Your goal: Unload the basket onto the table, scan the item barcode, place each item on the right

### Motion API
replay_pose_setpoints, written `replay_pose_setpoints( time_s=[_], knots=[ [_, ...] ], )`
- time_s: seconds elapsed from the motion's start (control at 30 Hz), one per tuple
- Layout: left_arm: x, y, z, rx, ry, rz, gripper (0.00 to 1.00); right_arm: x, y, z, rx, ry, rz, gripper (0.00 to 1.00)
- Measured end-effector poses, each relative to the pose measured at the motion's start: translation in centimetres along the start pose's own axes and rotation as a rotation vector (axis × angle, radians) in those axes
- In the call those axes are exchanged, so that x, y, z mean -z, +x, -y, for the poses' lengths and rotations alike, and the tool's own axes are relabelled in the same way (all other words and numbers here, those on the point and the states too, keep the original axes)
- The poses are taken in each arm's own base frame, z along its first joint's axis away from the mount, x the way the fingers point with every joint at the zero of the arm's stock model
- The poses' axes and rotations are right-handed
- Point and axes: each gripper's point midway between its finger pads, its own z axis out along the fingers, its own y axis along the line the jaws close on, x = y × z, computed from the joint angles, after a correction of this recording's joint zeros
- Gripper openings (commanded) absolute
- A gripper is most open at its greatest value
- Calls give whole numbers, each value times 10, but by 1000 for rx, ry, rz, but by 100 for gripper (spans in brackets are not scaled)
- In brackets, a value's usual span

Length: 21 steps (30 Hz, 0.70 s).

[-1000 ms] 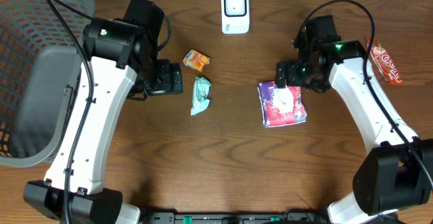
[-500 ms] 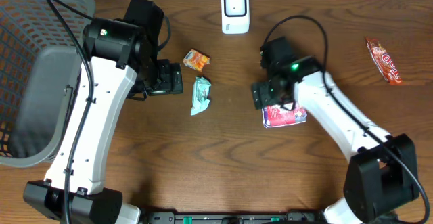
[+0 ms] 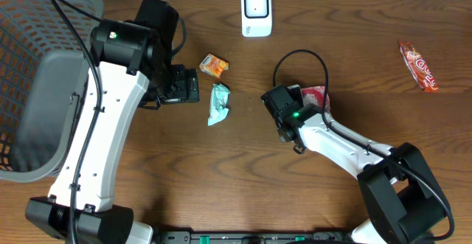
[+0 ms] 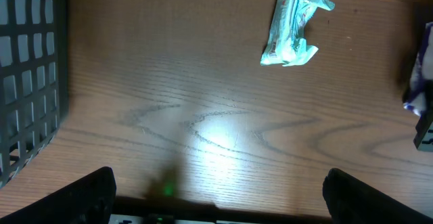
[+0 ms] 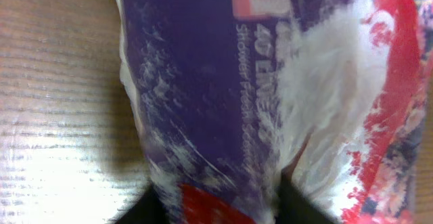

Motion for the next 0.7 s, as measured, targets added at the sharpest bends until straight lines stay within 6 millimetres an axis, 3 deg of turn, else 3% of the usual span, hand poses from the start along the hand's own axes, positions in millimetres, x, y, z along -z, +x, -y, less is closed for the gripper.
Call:
replay_pose_setpoints(
  time_s=[0.2,0.3,0.43,0.5,0.57,0.7],
  knots=[
    [0,0,0,0,0,0,98,8,-1,0,3,-26,-39,1],
    [0,0,0,-1,0,0,98,24,-21,-7,-29,-115,-45,1],
    [0,0,0,0,0,0,98,60,-78,-15,-119,-370,3,1],
    [0,0,0,0,0,0,98,73,-94,-18,-150,-509,16,1],
    [0,0,0,0,0,0,98,83,-100,-18,-185,-675,2,1],
    [0,0,0,0,0,0,98,99,-94,-18,-240,-1006,-48,1]
  ],
)
